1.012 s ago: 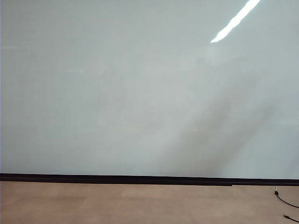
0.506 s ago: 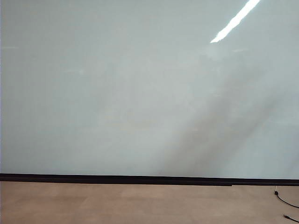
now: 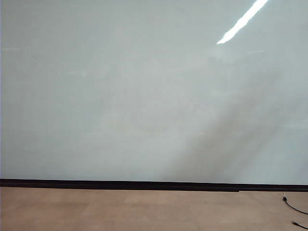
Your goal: Pick up the pen on the shelf to the right of the whiteboard and draw a cross mark.
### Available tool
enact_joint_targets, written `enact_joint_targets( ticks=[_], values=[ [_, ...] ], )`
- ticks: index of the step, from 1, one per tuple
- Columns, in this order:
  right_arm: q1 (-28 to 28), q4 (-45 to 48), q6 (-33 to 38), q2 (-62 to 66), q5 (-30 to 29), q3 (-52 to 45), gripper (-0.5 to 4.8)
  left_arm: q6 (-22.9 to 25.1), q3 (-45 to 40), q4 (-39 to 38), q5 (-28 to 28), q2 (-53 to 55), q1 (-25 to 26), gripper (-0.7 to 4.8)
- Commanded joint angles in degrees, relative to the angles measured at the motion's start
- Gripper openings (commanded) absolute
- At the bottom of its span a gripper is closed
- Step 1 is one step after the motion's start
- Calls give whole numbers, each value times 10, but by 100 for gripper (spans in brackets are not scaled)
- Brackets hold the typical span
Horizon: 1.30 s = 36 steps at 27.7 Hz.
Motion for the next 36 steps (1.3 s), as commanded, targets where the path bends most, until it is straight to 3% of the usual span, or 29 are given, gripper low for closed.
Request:
enact_joint_targets(
  ticks=[1,6,27,32,34,36],
  values=[
    [-7,30,16,12,-18,3,267,3,2,5,2,0,0,-4],
    [-5,49,18,48,-18,3,267,2,2,5,2,0,0,-4],
    [-6,344,24,392,-24,19,274,2,2,5,2,0,0,-4],
    [-6,380,21,457,-26,35,275,2,2,5,2,0,0,-4],
    [-6,440,20,512,-37,39,315,3,2,5,2,0,0,-5],
    [-6,467,22,550,-37,39,320,3,2,5,2,0,0,-5]
  ],
)
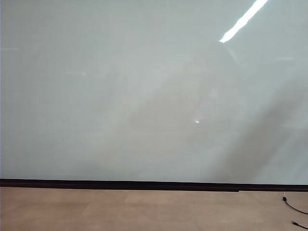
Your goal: Pick up the pen on the shelf to the right of the whiteboard and draw a cross mark.
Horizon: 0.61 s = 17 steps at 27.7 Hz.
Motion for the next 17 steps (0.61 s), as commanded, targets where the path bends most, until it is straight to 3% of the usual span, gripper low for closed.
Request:
enact_joint_targets(
  ticks=[1,6,17],
  values=[
    [0,61,2,48,-4,3,320,2,2,5,2,0,0,-4],
    [0,127,2,127,-11,9,380,2,2,5,2,0,0,-5],
    [0,282,10,283,-26,35,381,2,2,5,2,0,0,-5]
  ],
)
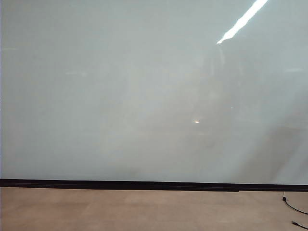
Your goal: Pick up the pen on the shelf to the right of the whiteboard and draw a cross mark.
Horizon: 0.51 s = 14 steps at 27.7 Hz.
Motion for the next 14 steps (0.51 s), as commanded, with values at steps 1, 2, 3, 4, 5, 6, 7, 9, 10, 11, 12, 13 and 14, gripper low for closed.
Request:
enact_joint_targets(
  ticks=[1,2,3,4,5,6,7,9,10,11,12,13,14],
  values=[
    [0,56,6,43,-15,15,378,2,2,5,2,0,0,-4],
    [0,67,7,55,-17,19,378,3,2,5,2,0,0,-4],
    [0,77,8,69,-18,24,378,3,2,5,2,0,0,-4],
    [0,83,9,84,-20,30,378,2,2,5,2,0,0,-4],
    [1,83,9,93,-25,36,378,3,2,5,2,0,0,-4],
    [3,83,8,110,-31,48,378,2,2,5,2,0,0,-4],
    [3,83,8,123,-33,59,378,2,2,5,2,0,0,-5],
    [4,83,6,134,-48,78,378,2,2,5,2,0,0,-4],
    [4,83,6,134,-54,84,378,2,2,5,2,0,0,-5],
    [4,83,6,135,-58,90,378,3,2,5,2,0,0,-4],
    [4,83,7,138,-64,99,378,2,2,5,2,0,0,-4],
    [4,83,7,141,-69,106,378,3,2,5,2,0,0,-4],
    [4,83,9,144,-73,113,378,3,2,5,2,0,0,-4]
  ],
)
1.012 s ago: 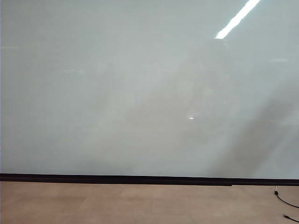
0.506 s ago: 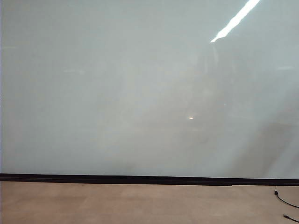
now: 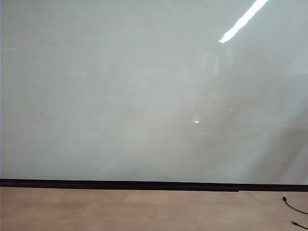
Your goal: Pick up the pen on the shelf to the right of the whiteboard and draw a cross mark.
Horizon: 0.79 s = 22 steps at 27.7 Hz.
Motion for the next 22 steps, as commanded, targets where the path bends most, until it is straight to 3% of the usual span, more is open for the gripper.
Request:
enact_joint_targets(
  ticks=[1,9,22],
  values=[
    [0,12,8,11,-25,25,378,2,2,5,2,0,0,-5],
    [10,12,35,47,-61,70,377,3,2,5,2,0,0,-4],
    [27,11,34,98,-21,104,363,3,2,5,2,0,0,-5]
  ],
)
